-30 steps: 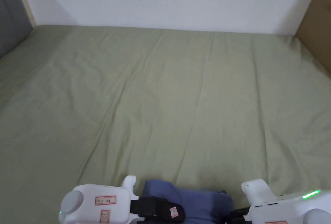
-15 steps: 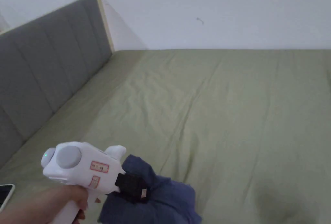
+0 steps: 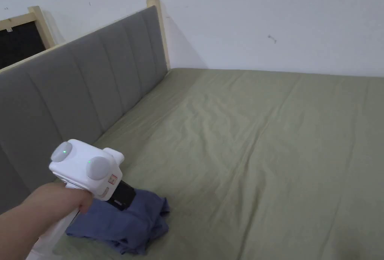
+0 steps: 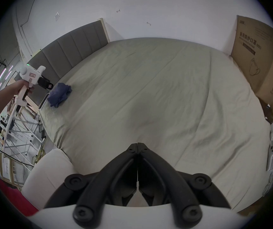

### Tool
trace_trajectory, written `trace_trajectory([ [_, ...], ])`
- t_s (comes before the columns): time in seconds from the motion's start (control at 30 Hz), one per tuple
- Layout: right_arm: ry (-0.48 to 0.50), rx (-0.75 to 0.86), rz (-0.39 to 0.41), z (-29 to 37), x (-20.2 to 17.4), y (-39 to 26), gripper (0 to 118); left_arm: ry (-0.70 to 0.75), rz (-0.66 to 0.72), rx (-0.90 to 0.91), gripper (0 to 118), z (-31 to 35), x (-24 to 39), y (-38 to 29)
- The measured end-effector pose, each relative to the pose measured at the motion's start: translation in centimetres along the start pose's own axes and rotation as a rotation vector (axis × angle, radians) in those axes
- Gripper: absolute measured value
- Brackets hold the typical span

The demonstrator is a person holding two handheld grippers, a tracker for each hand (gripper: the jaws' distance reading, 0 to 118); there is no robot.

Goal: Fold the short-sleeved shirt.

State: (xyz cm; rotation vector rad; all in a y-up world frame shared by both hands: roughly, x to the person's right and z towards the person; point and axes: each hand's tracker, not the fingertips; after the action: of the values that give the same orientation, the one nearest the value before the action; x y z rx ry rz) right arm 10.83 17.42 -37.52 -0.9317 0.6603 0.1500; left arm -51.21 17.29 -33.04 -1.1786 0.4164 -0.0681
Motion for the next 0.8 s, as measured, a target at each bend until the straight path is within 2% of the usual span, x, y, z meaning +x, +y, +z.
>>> trace_trajectory([
  [0.17,-0.046,0.069,0.024,2.6,-0.2,-0.1,0,-0.188,0.221,0.234,110,8.0,4.1,-2.4],
  [0.2,-0.050,0.086,0.022,3.2,-0.4,-0.2,0,-0.244,0.248,0.269,99,9.6,6.0,-3.1],
  [0.23,-0.054,0.100,0.021,3.7,-0.6,-0.2,0,-0.330,0.241,0.302,74,10.8,7.7,-3.8],
  [0.3,-0.048,0.118,0.016,5.0,-0.9,-0.2,0,-0.387,0.204,0.433,0,13.6,12.7,-5.6],
  [0.37,-0.049,0.133,0.005,6.2,-1.4,-0.2,0,-0.361,0.150,0.486,0,15.9,17.7,-7.3],
  [0.47,-0.044,0.165,-0.015,8.6,-1.9,-0.2,0,-0.467,0.021,0.629,0,20.2,23.4,-9.5],
  [0.53,-0.073,0.249,-0.005,10.8,-2.3,-0.3,0,-0.483,0.055,0.765,0,23.4,25.4,-10.6],
  [0.57,-0.105,0.328,0.007,12.3,-2.6,-0.5,0,-0.500,0.075,0.851,0,25.0,25.9,-11.3],
  [0.63,-0.188,0.531,0.041,14.8,-3.6,-1.0,0,-0.436,0.111,1.040,0,27.2,26.4,-12.4],
  [0.73,-0.406,0.953,0.074,16.5,-4.8,-3.5,0,-0.266,0.155,1.277,0,29.0,27.3,-14.2],
  [0.8,-0.434,1.147,0.062,16.2,-5.1,-5.0,0,-0.205,0.190,1.345,0,28.7,27.8,-14.4],
])
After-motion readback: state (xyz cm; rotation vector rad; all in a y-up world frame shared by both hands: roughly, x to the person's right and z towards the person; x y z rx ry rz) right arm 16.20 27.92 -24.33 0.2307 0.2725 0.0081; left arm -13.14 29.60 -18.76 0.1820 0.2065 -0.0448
